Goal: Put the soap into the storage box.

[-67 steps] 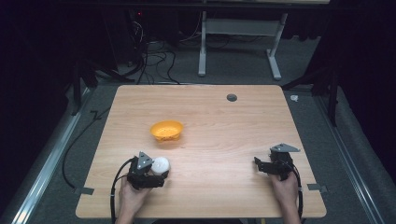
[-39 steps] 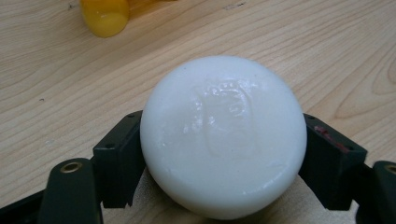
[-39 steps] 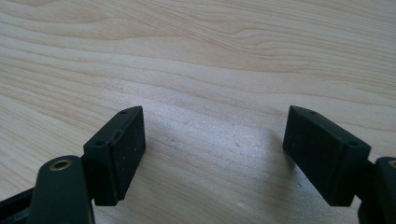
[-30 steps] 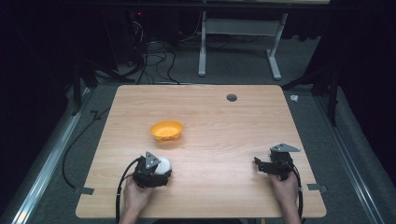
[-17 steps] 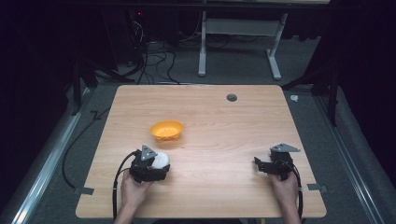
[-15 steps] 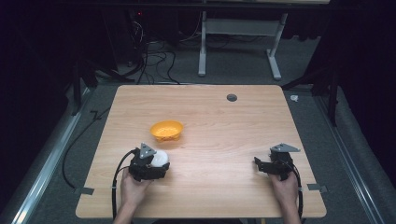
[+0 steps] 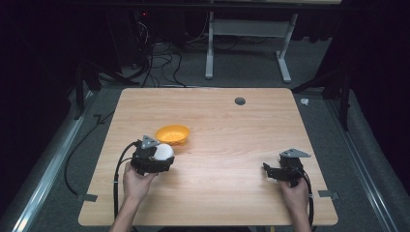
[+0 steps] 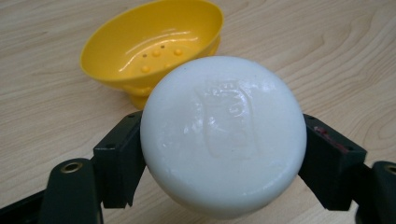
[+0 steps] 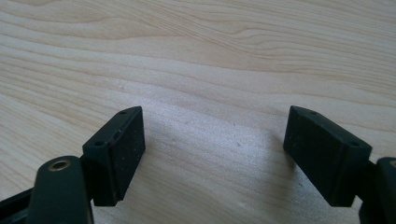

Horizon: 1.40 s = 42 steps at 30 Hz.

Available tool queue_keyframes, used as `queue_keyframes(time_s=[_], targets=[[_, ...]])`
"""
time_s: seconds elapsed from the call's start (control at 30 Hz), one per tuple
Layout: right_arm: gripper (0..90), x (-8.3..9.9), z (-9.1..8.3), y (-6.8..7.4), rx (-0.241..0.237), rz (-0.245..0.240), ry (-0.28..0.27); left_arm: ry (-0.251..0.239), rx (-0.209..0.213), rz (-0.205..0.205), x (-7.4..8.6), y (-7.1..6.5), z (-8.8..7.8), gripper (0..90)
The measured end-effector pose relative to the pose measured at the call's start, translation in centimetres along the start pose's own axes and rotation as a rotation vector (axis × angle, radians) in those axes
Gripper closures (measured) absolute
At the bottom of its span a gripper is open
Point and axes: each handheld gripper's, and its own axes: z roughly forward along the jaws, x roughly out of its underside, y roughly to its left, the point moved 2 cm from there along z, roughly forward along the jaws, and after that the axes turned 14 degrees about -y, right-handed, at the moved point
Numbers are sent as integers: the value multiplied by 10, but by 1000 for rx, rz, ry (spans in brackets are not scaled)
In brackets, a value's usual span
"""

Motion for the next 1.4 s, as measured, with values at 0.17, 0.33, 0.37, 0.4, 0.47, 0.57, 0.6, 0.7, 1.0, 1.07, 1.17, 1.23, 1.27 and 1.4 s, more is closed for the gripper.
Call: queue_keyframes(time_s=[0.17, 0.33, 0.37, 0.4, 0.47, 0.57, 0.6, 0.7, 1.0, 1.07, 1.17, 1.23, 1.27, 1.4], targets=[[214, 0, 0, 0, -2, 0, 0, -1, -9, 2, -9, 5, 1, 250], [212, 0, 0, 0, -2, -1, 0, -2, -5, -5, -18, 10, 4, 250], [212, 0, 0, 0, -1, 0, 0, 0, -2, -9, -19, 12, 6, 250], [213, 0, 0, 0, -2, -1, 0, 4, -6, -10, -21, 14, 8, 250], [213, 0, 0, 0, -3, 0, 0, 5, -7, -12, -22, 15, 9, 250], [213, 0, 0, 0, -3, 0, 0, 9, -8, -13, -24, 18, 12, 250], [212, 0, 0, 0, -3, 0, 1, 6, -10, -20, -25, 18, 13, 250], [212, 0, 0, 0, -2, -1, 0, -2, 1, -52, -27, 24, 16, 250], [212, 0, 0, 0, -3, 0, 0, 10, -27, -26, -42, 28, 30, 250], [212, 0, 0, 0, -3, 0, 0, 11, -27, -26, -43, 28, 33, 250], [212, 0, 0, 0, -3, 0, 0, 6, -19, -45, -45, 30, 38, 250], [212, 0, 0, 0, -3, 0, 0, 8, -23, -52, -44, 31, 40, 250], [212, 0, 0, 0, -3, 0, 0, 12, -25, -52, -44, 31, 42, 250], [212, 0, 0, 0, -3, 0, 0, 20, -36, -55, -43, 34, 45, 250]])
